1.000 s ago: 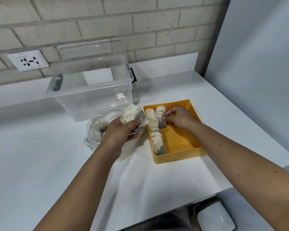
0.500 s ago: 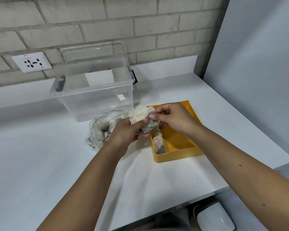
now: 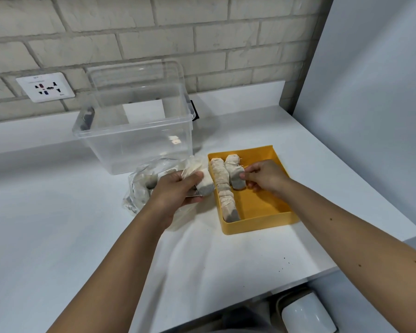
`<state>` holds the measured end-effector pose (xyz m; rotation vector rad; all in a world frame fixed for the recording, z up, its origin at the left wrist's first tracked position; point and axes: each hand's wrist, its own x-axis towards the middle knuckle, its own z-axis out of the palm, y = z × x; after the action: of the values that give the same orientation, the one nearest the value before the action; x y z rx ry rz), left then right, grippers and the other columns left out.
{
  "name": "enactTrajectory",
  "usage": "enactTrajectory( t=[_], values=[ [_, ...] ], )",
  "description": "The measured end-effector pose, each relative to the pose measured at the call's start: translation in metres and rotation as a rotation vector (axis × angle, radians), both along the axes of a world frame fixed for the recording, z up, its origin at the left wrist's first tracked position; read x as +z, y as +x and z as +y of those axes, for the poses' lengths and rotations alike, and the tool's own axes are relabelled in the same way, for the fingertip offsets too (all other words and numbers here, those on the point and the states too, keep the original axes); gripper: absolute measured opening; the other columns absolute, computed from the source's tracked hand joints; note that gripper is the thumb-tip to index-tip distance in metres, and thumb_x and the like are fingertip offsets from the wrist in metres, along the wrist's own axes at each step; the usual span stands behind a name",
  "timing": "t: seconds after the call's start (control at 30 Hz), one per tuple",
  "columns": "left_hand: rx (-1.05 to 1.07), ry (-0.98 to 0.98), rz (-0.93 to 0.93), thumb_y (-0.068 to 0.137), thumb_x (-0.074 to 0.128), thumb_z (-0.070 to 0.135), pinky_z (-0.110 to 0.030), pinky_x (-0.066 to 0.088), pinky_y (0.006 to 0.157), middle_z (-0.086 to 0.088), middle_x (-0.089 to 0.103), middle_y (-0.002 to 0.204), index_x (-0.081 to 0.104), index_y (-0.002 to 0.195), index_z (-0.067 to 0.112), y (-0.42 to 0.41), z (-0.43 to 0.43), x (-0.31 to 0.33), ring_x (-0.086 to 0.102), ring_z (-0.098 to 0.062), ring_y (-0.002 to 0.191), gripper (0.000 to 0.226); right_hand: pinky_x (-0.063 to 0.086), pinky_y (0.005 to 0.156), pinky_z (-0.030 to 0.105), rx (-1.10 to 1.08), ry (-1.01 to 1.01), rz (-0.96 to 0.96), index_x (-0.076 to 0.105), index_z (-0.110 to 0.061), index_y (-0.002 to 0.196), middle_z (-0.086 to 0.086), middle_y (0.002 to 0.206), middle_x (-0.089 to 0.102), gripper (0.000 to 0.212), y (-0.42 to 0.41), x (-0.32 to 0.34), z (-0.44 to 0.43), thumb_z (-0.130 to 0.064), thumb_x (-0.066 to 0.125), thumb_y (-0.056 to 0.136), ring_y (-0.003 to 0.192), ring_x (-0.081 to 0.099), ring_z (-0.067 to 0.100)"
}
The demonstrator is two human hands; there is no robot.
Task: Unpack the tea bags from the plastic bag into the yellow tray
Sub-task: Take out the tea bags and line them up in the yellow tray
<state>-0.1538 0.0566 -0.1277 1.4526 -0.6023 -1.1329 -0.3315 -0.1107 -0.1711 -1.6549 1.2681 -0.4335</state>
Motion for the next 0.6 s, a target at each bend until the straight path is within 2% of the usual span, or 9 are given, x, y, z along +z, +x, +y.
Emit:
enactTrajectory(
  t=[0.13, 0.3, 0.5, 0.6],
  values=[
    [0.011, 0.005, 0.002, 0.093, 0.066, 0.016, -0.028, 0.061, 0.069, -0.002, 0.077, 0.085, 0.070, 0.104, 0.009, 0.002, 0.001, -0.001, 0.074, -0.013, 0.076, 0.013, 0.056, 0.066, 0.035, -0.022, -0.025, 0.012, 0.068, -0.011, 0.090, 0.009, 0.071, 0.068, 0.012, 0.009, -0.004, -0.005, -0.018, 0.075, 0.085, 0.064, 0.062, 0.021],
    [0.012, -0.001, 0.017, 0.093, 0.066, 0.013, -0.027, 0.062, 0.070, -0.003, 0.077, 0.083, 0.069, 0.103, 0.006, 0.003, 0.002, -0.003, 0.074, -0.013, 0.075, 0.013, 0.061, 0.068, 0.037, -0.098, -0.032, -0.009, 0.066, -0.009, 0.090, 0.009, 0.071, 0.069, 0.014, 0.017, -0.005, -0.009, -0.017, 0.076, 0.084, 0.058, 0.064, 0.021],
    [0.009, -0.008, 0.017, 0.091, 0.068, 0.010, -0.026, 0.061, 0.067, -0.006, 0.076, 0.085, 0.069, 0.106, 0.004, 0.004, 0.002, -0.003, 0.073, -0.014, 0.072, 0.016, 0.061, 0.073, 0.037, -0.069, -0.046, 0.049, 0.065, -0.011, 0.087, 0.012, 0.079, 0.073, 0.018, 0.021, -0.005, -0.003, -0.020, 0.079, 0.081, 0.062, 0.068, 0.022],
    [-0.007, -0.022, 0.014, 0.089, 0.069, 0.009, -0.025, 0.059, 0.064, -0.003, 0.077, 0.083, 0.069, 0.108, 0.006, 0.004, 0.002, -0.003, 0.073, -0.013, 0.070, 0.019, 0.058, 0.076, 0.035, -0.096, -0.230, 0.150, 0.062, -0.017, 0.094, 0.003, 0.091, 0.070, 0.031, 0.019, 0.006, -0.001, -0.033, 0.082, 0.076, 0.080, 0.067, 0.020]
  ],
)
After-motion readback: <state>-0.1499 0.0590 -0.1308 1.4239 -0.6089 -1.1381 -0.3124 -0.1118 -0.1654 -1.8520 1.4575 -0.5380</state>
